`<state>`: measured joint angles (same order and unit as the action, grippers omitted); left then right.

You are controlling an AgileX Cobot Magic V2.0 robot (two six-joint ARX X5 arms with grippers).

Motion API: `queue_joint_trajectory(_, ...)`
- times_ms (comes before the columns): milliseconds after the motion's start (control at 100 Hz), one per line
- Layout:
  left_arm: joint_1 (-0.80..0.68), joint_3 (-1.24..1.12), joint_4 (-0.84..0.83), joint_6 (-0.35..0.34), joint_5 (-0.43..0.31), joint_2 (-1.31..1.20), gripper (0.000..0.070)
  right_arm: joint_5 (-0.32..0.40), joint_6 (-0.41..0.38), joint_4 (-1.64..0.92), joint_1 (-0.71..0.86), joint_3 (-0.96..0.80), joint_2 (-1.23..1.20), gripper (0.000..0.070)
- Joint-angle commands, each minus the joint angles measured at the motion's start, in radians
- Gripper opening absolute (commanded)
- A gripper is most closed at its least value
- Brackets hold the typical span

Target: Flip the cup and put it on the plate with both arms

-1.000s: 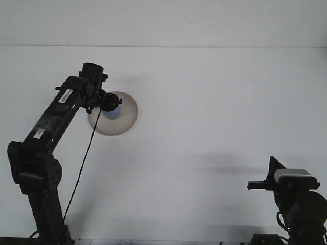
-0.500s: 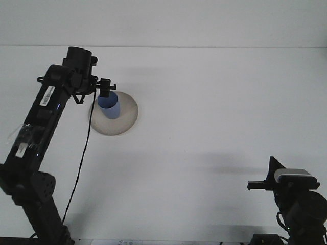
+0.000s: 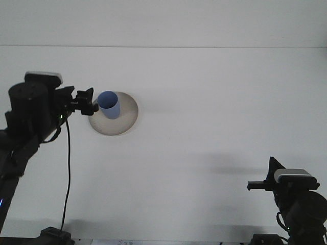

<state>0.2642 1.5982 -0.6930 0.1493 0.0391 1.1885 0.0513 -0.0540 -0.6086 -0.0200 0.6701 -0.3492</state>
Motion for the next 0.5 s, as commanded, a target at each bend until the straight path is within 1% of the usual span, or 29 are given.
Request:
queue_joint_trajectory(0, 0.003, -0.141, 0.054, 0.048, 0.036, -0.092, 0.0381, 0.0, -0.01, 0.009, 0.001, 0.004, -0.006, 0.0)
queue_joint_trajectory(40, 0.003, -0.24, 0.093, 0.056, 0.069, -0.163, 0.0381, 0.0, -0.01, 0.009, 0.001, 0.004, -0.006, 0.0)
queue_joint_trajectory(130, 0.003, -0.41, 0.152, 0.072, 0.12, -0.292, 0.0382, 0.0, -0.01, 0.009, 0.001, 0.004, -0.006, 0.0)
queue_joint_trajectory(290, 0.003, -0.671, 0.246, 0.071, 0.122, -0.507, 0.0382, 0.0, -0.01, 0.009, 0.001, 0.004, -0.006, 0.0)
queue_joint_trajectory(490, 0.003, -0.901, 0.29, 0.066, 0.124, -0.697, 0.0379, 0.0, -0.009, 0.01, 0.001, 0.004, -0.006, 0.0)
